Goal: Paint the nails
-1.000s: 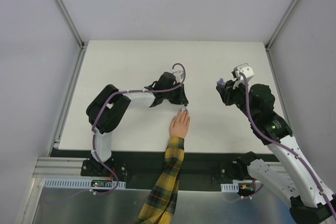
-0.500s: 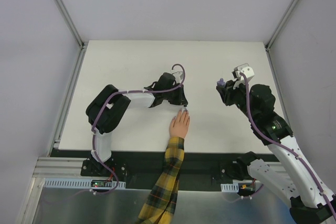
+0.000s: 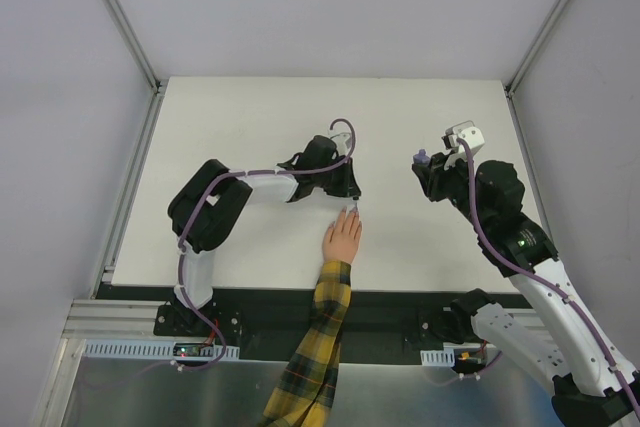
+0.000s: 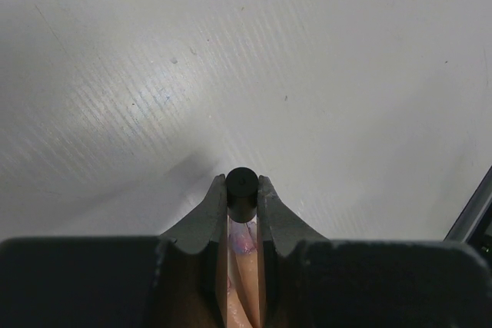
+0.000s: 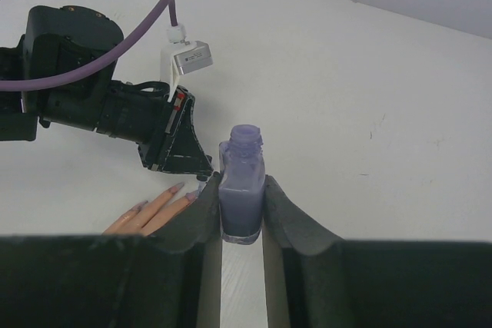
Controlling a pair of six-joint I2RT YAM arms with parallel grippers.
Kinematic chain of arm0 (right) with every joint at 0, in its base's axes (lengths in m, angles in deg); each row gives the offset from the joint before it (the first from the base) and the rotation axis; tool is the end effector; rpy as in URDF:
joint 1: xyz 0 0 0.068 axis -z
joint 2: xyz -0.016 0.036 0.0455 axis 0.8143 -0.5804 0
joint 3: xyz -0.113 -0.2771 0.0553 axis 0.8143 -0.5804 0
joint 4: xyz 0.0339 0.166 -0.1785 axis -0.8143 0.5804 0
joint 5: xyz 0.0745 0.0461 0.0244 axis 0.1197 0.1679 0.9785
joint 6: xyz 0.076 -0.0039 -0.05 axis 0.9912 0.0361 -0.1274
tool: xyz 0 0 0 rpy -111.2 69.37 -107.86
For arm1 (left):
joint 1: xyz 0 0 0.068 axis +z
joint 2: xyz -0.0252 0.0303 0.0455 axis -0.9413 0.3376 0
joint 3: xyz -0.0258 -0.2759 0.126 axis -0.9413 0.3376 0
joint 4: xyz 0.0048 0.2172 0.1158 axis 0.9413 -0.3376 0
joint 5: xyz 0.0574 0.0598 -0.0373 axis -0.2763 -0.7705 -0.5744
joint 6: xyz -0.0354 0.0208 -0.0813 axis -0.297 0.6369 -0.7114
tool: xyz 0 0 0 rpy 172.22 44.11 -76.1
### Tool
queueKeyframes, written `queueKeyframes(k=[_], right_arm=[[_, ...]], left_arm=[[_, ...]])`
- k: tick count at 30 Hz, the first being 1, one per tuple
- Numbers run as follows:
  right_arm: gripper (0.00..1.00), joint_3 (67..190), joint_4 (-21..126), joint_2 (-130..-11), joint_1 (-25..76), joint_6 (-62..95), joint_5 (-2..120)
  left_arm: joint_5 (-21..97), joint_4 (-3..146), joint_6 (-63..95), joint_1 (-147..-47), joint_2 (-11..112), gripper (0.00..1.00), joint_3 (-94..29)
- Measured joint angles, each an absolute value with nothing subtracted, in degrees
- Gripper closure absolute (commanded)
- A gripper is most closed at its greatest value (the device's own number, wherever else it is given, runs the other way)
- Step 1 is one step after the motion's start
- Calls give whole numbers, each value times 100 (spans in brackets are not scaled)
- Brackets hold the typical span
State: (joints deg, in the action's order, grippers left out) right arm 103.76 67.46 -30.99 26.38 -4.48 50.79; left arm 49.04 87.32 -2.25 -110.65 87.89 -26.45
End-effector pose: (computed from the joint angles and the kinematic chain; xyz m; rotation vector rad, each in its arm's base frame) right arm 0.1504 0.0787 0.3881 -0.6000 1.5782 0.1646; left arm 0.3392 -0.3240 0.1875 0.4341 2.1944 -1.0616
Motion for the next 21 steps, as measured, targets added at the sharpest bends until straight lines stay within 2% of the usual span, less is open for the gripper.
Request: queueKeyframes(k=[21], right_arm=[[99, 10376, 6746, -3149, 2644, -443, 5081]], left_arm=[[4902, 8730, -212, -10991, 8896, 100, -2663]])
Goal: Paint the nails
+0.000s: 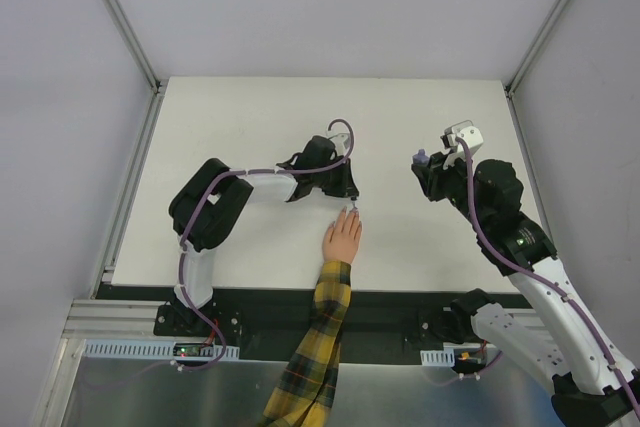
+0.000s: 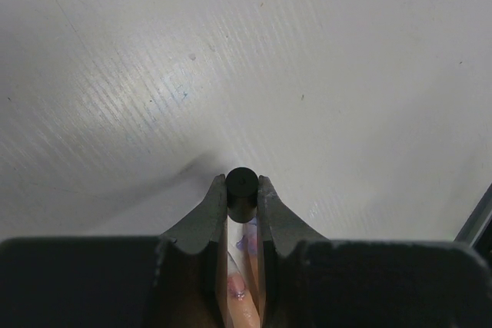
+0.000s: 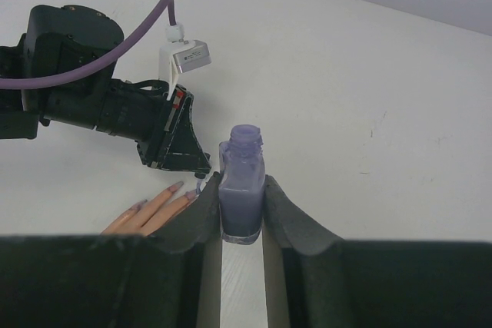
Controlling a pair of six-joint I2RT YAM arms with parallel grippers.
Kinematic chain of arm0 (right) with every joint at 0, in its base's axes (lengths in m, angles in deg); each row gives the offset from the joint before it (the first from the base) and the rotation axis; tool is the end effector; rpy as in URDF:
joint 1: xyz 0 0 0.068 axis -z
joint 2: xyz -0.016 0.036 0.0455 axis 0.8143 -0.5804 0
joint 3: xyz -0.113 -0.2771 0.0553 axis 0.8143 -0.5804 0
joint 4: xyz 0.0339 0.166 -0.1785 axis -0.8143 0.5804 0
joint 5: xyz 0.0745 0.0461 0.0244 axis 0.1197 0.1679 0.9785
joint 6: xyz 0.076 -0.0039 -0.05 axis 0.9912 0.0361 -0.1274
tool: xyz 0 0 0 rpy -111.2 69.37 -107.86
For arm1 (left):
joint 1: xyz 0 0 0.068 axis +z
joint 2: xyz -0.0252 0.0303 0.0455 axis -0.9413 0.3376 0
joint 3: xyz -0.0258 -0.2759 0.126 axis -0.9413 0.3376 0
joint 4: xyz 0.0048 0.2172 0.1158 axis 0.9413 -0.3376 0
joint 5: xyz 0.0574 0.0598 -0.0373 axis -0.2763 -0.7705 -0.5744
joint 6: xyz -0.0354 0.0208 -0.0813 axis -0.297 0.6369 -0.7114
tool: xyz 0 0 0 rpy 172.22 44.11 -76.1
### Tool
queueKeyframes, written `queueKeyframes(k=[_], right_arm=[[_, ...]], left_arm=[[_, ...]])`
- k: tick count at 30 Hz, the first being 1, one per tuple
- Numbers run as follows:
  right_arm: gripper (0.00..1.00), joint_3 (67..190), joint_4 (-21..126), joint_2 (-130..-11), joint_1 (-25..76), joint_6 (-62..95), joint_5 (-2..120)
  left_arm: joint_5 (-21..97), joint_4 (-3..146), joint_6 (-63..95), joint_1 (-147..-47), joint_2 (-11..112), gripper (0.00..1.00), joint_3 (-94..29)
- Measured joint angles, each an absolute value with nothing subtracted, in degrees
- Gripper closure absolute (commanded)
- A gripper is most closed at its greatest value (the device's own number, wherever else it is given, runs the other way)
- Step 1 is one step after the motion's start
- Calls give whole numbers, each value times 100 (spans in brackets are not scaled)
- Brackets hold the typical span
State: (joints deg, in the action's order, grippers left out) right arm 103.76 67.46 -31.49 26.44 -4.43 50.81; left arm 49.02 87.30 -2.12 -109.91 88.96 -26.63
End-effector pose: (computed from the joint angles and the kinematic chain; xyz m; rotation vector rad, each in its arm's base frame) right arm 0.1526 0.0796 0.3868 -0.6019 1.5868 0.1641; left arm 0.3448 -0.3208 0.1801 0.4207 2.2103 -1.0476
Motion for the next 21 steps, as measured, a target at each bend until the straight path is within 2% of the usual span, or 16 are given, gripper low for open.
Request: queueKeyframes(k=[21], right_arm=[[100, 10376, 6746, -3149, 2649, -417, 5081]], left_arm=[[4902, 8728, -216, -11008, 8603, 100, -2468]])
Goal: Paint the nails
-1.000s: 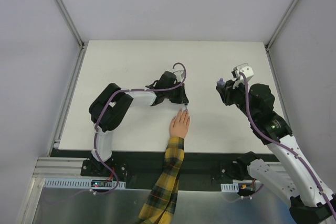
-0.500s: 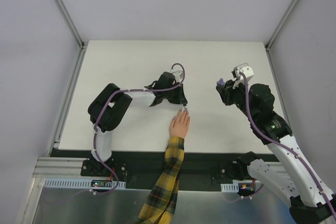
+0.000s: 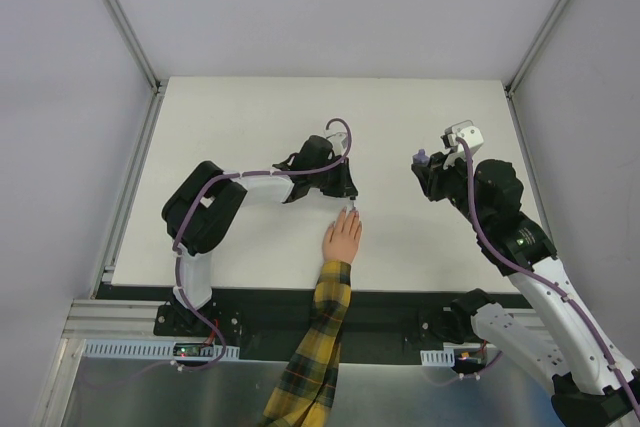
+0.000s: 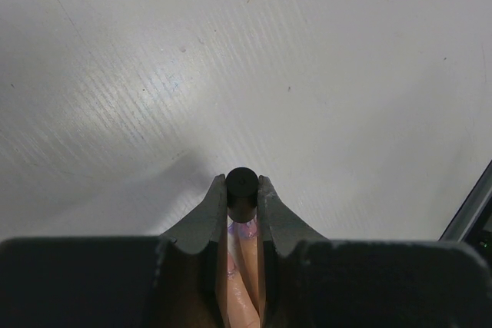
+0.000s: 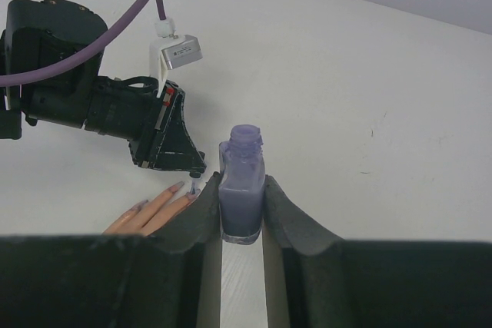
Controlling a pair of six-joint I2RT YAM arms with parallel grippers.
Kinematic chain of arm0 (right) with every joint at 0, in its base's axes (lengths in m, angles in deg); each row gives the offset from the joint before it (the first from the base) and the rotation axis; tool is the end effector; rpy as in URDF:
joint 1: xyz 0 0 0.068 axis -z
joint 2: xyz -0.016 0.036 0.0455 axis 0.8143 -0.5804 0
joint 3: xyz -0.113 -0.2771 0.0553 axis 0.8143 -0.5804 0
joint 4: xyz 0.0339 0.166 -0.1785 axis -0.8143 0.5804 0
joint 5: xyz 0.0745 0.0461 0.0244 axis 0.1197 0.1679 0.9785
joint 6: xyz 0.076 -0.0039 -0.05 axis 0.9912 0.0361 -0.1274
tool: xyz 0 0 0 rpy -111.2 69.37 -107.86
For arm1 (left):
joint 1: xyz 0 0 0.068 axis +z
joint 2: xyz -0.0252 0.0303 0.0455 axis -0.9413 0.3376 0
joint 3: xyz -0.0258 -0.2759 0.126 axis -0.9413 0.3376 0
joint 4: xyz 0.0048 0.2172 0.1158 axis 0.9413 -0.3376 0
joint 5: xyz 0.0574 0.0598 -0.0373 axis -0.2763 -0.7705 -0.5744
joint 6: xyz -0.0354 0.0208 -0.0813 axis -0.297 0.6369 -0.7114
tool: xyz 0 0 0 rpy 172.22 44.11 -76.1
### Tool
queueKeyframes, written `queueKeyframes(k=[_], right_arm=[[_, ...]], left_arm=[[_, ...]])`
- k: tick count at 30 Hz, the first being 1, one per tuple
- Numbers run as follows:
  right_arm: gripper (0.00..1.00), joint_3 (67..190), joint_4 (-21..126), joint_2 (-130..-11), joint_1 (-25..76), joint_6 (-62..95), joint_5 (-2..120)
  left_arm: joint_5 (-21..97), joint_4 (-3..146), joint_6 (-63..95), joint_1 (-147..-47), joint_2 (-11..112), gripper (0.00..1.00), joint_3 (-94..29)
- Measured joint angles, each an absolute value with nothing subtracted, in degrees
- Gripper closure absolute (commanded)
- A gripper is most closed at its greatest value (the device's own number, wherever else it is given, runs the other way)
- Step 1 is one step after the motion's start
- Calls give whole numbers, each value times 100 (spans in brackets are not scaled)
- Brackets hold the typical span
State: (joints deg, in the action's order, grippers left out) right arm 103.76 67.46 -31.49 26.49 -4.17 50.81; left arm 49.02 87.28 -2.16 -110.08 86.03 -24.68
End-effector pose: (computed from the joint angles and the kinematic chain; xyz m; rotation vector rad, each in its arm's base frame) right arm 0.1527 0.0795 0.3868 -0.5977 1.5885 0.1668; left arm 0.3357 -0.3150 0.1915 0.4242 2.1927 -1.0554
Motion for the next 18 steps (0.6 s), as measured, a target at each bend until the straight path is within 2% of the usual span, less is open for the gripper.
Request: queueKeyframes(k=[18], right_arm=[[100, 10376, 6746, -3149, 2651, -404, 5182]], left_arm=[[4908, 8717, -212, -11006, 8617, 100, -2468]])
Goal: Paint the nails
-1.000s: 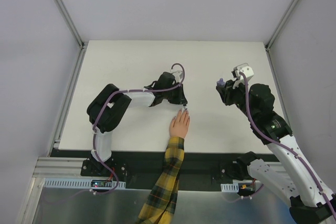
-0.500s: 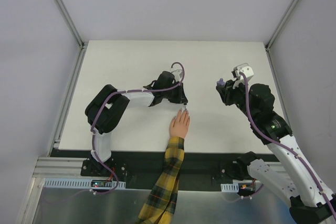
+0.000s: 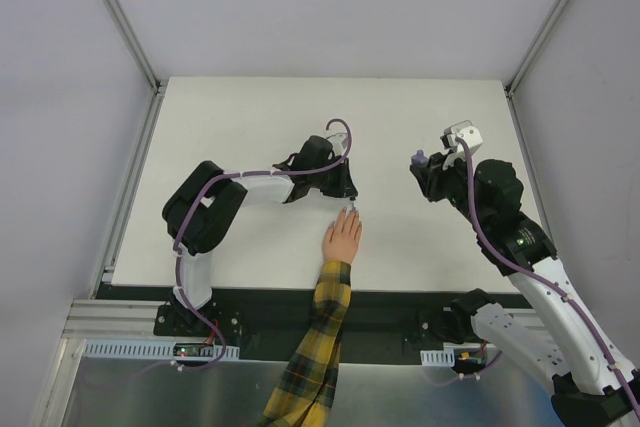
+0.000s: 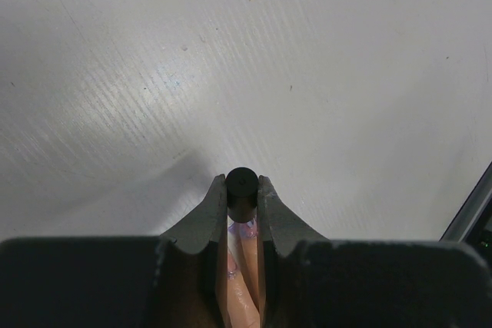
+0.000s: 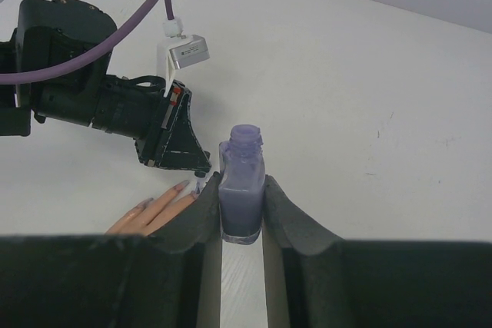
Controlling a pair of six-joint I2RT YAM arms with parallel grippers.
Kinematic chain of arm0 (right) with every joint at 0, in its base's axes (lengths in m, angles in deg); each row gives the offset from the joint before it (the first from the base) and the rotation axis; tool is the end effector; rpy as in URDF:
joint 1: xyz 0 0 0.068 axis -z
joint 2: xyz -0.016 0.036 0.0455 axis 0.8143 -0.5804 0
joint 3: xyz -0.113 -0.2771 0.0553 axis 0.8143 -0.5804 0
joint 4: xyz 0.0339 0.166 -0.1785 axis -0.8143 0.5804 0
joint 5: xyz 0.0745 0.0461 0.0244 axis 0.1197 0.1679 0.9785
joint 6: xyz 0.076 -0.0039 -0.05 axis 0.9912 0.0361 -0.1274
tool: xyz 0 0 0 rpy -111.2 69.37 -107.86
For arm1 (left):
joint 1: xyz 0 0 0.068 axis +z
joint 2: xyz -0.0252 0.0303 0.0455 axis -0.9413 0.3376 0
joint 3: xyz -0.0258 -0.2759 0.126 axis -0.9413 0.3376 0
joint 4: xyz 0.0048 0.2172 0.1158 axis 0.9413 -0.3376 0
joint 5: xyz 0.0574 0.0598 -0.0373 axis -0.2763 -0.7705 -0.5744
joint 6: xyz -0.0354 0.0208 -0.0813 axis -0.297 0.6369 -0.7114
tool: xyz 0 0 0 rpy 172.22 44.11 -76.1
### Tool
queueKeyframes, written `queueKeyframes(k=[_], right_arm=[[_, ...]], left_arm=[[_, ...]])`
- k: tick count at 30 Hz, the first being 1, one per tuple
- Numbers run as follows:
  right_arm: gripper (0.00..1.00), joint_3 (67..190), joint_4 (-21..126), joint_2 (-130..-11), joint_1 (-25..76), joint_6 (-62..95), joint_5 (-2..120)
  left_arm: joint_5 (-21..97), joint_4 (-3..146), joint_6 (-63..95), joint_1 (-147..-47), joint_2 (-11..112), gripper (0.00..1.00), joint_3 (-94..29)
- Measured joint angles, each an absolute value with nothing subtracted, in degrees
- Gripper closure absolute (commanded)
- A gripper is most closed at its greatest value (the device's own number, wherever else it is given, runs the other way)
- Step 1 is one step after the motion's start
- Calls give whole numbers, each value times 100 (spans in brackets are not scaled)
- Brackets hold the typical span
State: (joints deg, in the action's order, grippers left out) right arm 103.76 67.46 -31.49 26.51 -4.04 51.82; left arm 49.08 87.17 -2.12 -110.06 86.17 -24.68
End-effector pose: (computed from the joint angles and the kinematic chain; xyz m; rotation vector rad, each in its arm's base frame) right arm 0.1520 0.0807 0.3868 -0.6082 1.5852 0.1832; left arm 0.3358 -0.3150 0.1902 0.4251 2.1971 -1.0544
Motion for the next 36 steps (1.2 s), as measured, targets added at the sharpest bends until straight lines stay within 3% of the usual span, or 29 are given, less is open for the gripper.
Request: queueKeyframes(k=[36], right_arm=[[100, 10376, 6746, -3149, 2653, -404, 5236]], left_arm=[[4902, 8627, -153, -11159, 8617, 100, -2499]])
